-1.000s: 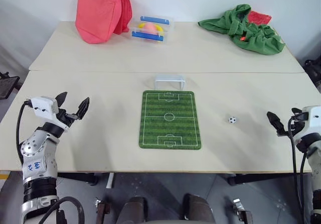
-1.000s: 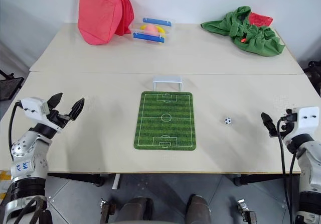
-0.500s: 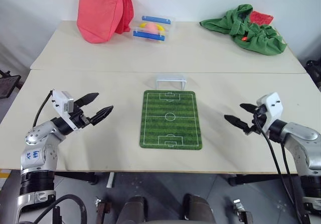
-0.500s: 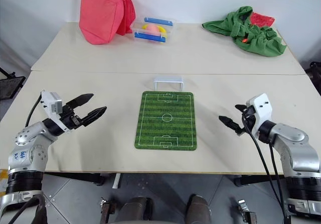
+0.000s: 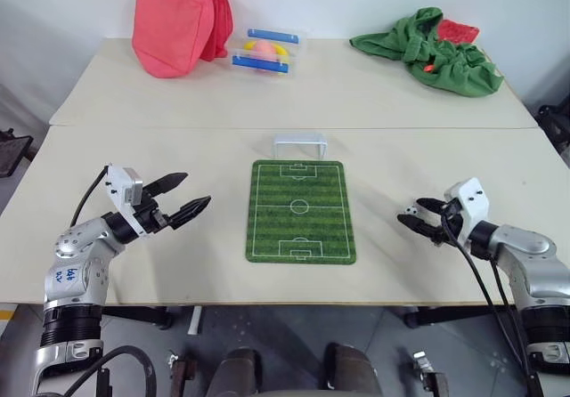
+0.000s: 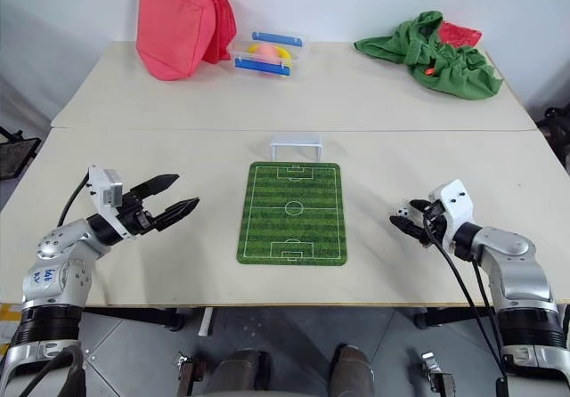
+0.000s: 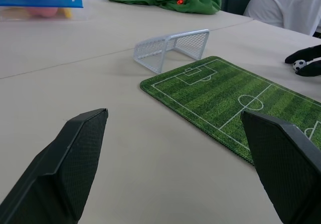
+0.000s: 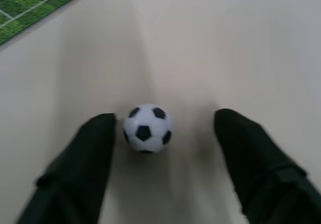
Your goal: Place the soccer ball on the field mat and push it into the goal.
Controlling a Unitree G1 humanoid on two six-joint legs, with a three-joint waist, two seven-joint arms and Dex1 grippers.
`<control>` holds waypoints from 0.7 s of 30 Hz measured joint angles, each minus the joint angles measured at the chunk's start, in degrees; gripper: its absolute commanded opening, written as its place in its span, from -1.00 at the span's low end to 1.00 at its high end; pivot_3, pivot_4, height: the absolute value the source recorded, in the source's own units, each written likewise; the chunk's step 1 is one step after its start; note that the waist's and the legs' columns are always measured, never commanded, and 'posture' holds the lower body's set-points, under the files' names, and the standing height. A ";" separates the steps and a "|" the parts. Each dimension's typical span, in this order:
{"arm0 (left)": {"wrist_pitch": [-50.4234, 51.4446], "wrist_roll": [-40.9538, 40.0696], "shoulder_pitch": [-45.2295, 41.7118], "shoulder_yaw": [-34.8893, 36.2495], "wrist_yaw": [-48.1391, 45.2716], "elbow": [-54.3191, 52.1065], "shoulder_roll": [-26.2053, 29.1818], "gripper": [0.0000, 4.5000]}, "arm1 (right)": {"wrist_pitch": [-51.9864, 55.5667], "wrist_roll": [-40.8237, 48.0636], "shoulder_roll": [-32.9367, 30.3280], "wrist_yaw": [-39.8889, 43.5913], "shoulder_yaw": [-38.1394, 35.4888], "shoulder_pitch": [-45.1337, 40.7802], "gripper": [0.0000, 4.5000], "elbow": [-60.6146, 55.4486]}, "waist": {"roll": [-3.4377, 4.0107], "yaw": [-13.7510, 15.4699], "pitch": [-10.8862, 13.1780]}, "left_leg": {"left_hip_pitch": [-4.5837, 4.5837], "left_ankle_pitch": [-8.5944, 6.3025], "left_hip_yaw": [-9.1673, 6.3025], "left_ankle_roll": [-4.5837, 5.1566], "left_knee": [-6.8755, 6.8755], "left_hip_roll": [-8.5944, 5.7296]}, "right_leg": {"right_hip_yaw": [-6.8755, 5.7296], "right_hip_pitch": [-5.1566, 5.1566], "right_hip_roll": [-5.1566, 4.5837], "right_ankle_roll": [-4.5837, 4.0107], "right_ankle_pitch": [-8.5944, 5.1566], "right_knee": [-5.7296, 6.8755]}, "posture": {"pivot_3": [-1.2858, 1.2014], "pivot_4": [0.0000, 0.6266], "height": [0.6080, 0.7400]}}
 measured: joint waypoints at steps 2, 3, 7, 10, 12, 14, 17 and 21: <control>0.00 -0.01 0.01 0.00 0.00 0.00 0.00 1.00 | -0.43 -0.02 0.09 0.13 0.21 -0.04 -0.36 0.04 | 0.00 -0.01 0.00 | 0.00 0.00 0.00 0.00 0.01 0.00 | 0.01 0.00 0.00 0.00 0.00 0.01 | 0.03 -0.52 1.00; 0.00 -0.01 0.12 0.01 -0.02 -0.06 0.01 1.00 | -0.57 -0.07 0.08 0.22 0.21 0.00 -0.51 -0.05 | 0.00 0.00 0.00 | 0.00 0.00 0.00 0.00 0.02 0.00 | 0.01 0.00 0.00 0.00 0.00 0.02 | 0.03 -0.52 1.00; 0.50 -0.16 2.63 0.07 -0.94 -1.75 0.42 1.00 | 0.84 -0.02 -0.80 0.92 0.21 1.36 -0.63 -3.40 | 0.00 0.01 0.00 | -0.01 0.00 0.00 0.00 -0.05 0.00 | 0.01 -0.04 0.00 0.00 0.00 0.01 | 0.03 -0.52 1.00; 0.94 -0.47 4.52 0.12 -2.83 -2.57 0.97 1.00 | 3.77 0.89 -1.32 1.99 0.37 0.76 -0.63 -8.12 | 0.01 -0.11 0.00 | -0.02 0.00 0.02 -0.01 -0.05 0.03 | 0.03 -0.07 0.03 0.00 0.00 0.01 | 0.03 -0.52 1.00; 1.07 -0.85 5.83 0.11 -4.55 -3.86 1.16 1.00 | 6.82 2.30 -1.31 3.34 1.74 -1.21 -0.63 -12.51 | 0.01 -0.16 0.00 | -0.01 -0.01 0.04 -0.02 -0.02 0.05 | 0.07 -0.08 0.04 -0.01 0.00 0.02 | 0.03 -0.52 1.00; 0.52 -0.90 6.69 -0.05 -6.51 -4.35 1.22 1.00 | 10.29 3.89 -1.18 5.23 4.47 -3.85 -0.63 -16.76 | 0.01 -0.07 0.00 | -0.01 -0.01 0.03 -0.02 -0.01 0.06 | 0.07 -0.08 0.05 -0.01 0.00 0.03 | 0.03 -0.52 1.00; 0.50 -0.91 7.66 -0.77 -8.66 -4.66 1.36 1.00 | 13.36 5.38 0.10 8.61 9.86 -7.06 -0.63 -21.61 | 0.01 0.02 0.00 | -0.02 -0.02 0.01 -0.04 -0.02 0.07 | 0.06 -0.08 0.07 -0.01 0.00 0.02 | 0.03 -0.52 1.00; -1.69 -0.81 9.23 -0.74 -11.49 -4.81 1.59 1.00 | 14.43 5.25 1.53 13.04 16.35 -10.53 -0.63 -22.52 | -0.02 0.31 0.02 | -0.08 -0.06 0.01 0.00 0.02 0.04 | 0.06 -0.10 0.06 -0.01 0.00 0.00 | 0.03 -0.52 1.00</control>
